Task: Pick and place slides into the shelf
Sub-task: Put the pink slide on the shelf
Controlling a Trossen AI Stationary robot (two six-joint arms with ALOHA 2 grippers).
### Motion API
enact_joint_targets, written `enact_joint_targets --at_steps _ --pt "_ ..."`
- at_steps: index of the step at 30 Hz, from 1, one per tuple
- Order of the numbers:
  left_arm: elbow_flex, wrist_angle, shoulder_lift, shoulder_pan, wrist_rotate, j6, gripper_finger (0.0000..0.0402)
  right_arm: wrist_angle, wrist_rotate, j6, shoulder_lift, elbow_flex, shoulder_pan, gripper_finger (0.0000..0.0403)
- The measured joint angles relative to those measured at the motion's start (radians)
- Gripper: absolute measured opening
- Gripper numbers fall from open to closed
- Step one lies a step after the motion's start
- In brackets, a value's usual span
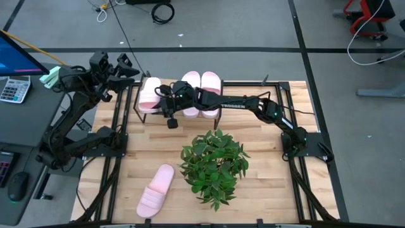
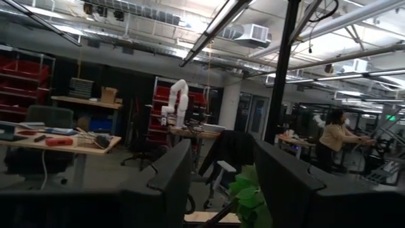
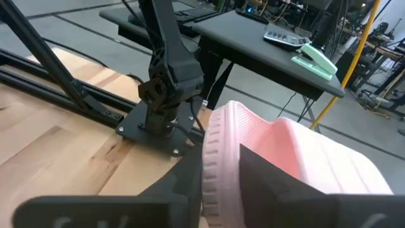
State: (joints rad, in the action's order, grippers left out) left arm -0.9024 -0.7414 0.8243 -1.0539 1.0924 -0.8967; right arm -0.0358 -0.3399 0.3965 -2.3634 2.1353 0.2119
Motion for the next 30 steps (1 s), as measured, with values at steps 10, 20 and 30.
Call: enact_joint_targets --at_steps 10,20,30 --pt "0.000 0.000 0.000 0.016 0.000 0.003 0.0178 0.005 -0.020 -0.037 0.000 0.000 -0.004 0.0154" --pt "0.000 0.000 0.000 0.016 0.000 0.002 0.0175 0.008 -0.040 -0.040 0.000 0.000 -0.022 0.0180" --pt "0.000 0.001 0.000 0.015 0.011 0.002 0.0172 -0.032 0.245 -0.021 0.045 0.002 -0.009 0.0167"
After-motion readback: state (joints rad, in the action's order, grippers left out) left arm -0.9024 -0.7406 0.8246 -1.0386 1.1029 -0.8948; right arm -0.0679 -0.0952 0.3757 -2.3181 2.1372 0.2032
